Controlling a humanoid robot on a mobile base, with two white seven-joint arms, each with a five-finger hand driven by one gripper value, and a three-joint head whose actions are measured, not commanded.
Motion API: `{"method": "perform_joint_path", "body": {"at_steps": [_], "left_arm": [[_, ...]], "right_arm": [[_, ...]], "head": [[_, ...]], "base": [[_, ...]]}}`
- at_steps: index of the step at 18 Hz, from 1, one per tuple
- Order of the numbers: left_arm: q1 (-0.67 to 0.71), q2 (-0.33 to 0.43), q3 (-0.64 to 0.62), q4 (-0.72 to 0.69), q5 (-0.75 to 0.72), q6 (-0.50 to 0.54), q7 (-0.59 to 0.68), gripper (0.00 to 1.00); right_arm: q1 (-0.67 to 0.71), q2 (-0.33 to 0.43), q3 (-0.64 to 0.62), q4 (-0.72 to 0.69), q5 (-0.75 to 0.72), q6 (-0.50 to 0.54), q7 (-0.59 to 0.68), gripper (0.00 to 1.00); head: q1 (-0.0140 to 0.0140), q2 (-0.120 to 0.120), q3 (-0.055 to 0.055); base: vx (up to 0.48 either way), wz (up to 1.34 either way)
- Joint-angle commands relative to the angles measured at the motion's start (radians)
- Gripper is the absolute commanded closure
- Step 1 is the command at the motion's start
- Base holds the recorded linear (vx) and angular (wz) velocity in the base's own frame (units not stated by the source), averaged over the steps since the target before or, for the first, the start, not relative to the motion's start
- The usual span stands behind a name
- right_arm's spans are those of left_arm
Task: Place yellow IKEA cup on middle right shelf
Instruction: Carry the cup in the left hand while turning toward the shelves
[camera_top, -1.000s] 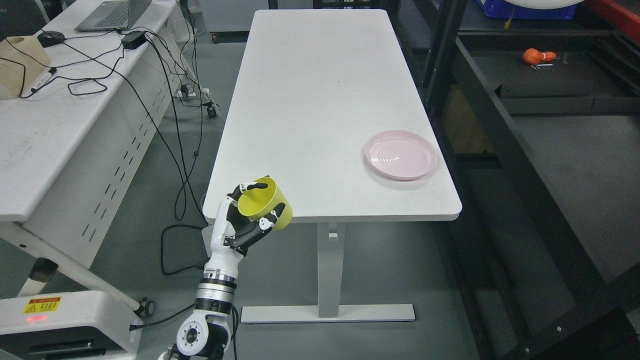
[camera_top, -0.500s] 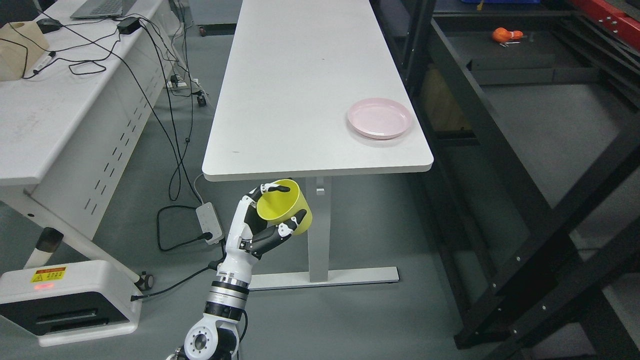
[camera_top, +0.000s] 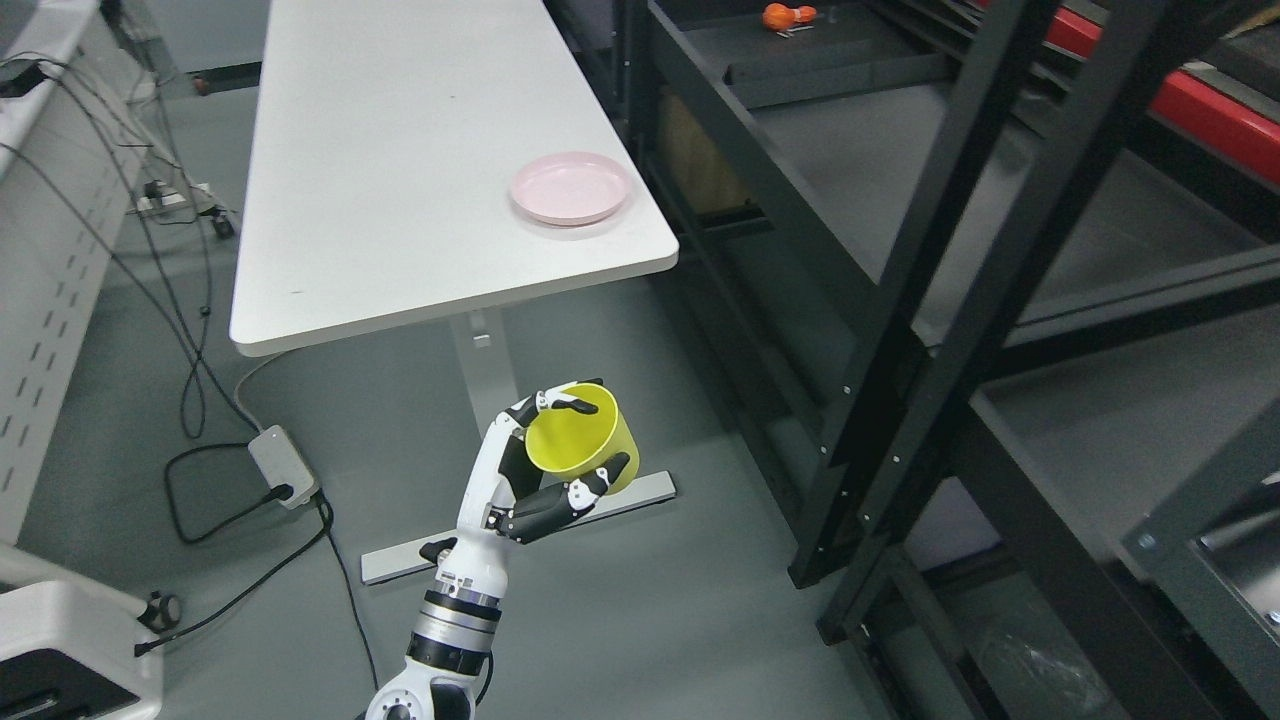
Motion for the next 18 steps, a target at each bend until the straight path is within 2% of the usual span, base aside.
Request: {"method": "perform_joint_path", "body": {"at_steps": [1,4,7,12,18], "left_arm": [[0.055,0.018,-0.068,-0.031,-0.005,-0.062,-0.074,0.99],[0.054,0.013,-0.126,-0.031,-0.005,-0.134,-0.083,0.98],[-0.017,0.010,-0.193,-0.047,-0.005,-0.178,-0.083,0.98],[-0.221,-0.017,-0.331,-0.064,-0.013,-0.188,-0.083,0.98],[-0.345,-0.048,-0.449,-0.069,-0.014,-0.186,-0.086,0.98]], "right_arm": [[0.013,-0.017,0.017,0.000,-0.025,0.001,-0.001,0.01],[0.013,-0.017,0.017,0.000,-0.025,0.001,-0.001,0.01],[0.013,-0.017,0.017,0.000,-0.025,0.001,-0.001,0.01],[0.013,-0.017,0.017,0.000,-0.025,0.001,-0.001,0.01],[0.013,-0.017,0.017,0.000,-0.025,0.001,-0.001,0.01]], "head": [[0.0000,0.000,0.000],[0.0000,0.000,0.000],[0.0000,0.000,0.000],[0.0000,0.000,0.000],[0.0000,0.000,0.000]], "base": [[-0.144,-0.60],[-0.082,-0.53],[-0.035,-0.39],[-0.010,-0.30],[-0.020,-0.45]]}}
